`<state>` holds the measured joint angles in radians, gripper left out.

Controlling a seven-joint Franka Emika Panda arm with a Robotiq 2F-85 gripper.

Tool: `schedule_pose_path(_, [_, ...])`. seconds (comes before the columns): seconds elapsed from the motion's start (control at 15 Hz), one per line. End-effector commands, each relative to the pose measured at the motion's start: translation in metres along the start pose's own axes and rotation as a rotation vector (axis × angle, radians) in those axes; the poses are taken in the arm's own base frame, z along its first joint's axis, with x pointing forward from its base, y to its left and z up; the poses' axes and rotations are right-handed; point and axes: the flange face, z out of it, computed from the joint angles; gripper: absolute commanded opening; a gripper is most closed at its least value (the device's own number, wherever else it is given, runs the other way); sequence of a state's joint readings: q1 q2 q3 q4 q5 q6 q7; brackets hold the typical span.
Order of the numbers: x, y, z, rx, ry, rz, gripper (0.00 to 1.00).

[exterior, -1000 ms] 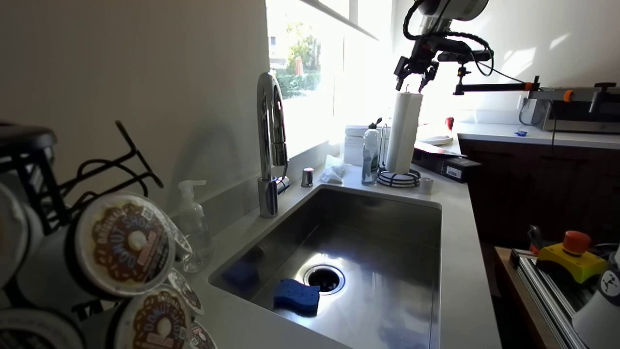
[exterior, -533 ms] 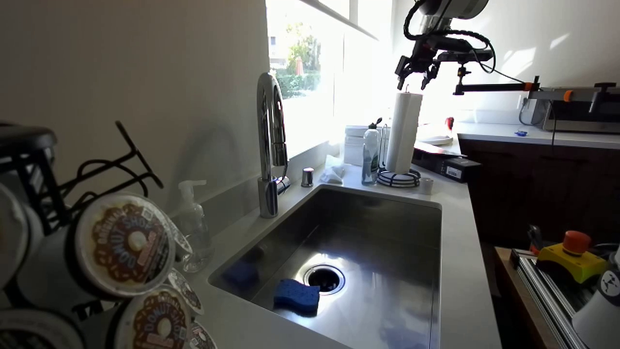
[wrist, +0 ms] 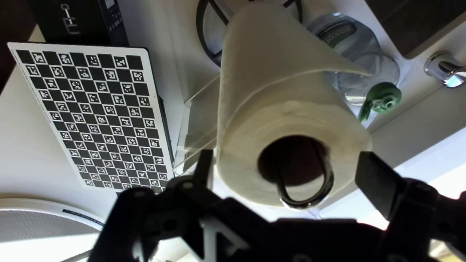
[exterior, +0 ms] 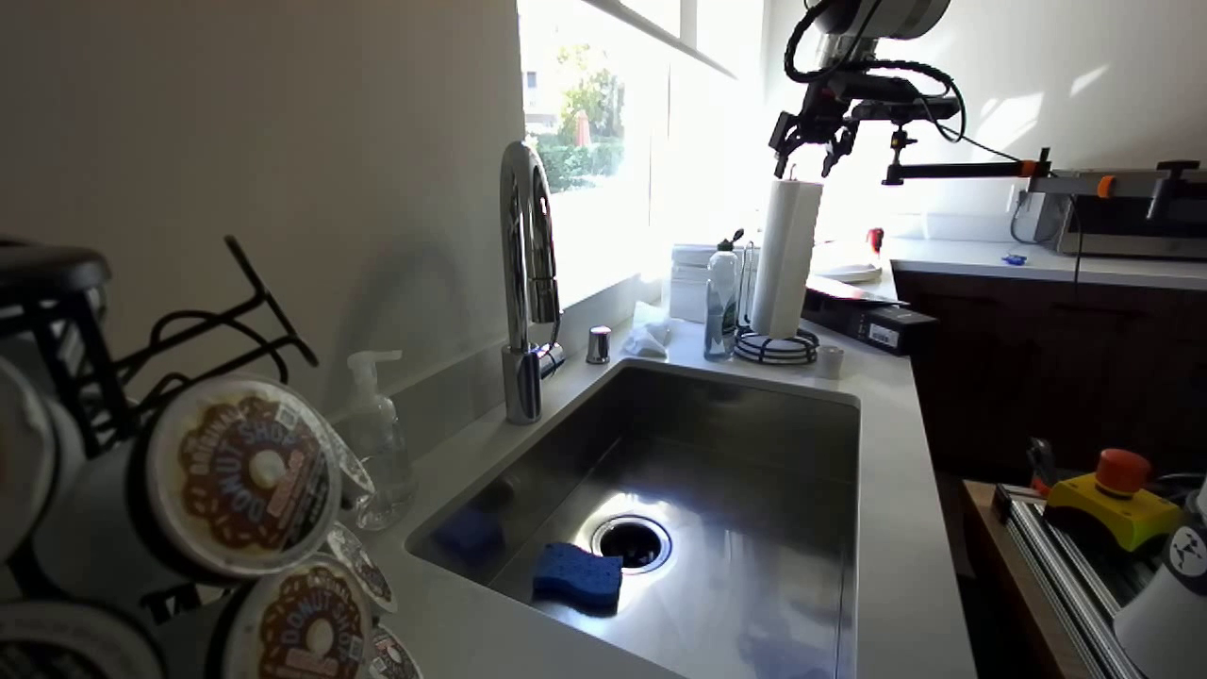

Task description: Remove the paper towel from the paper towel holder

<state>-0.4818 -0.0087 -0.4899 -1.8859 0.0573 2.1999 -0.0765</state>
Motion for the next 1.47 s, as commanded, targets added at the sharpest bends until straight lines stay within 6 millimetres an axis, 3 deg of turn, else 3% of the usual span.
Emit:
schedule_pose_path(0.0, [-0.005, -0.001, 0.004, 0.020, -0.007, 0.021, 1.00])
schedule_pose_path(1.4, [-0.011, -0.003, 0.014, 0.134, 0.028, 0.136, 1.00])
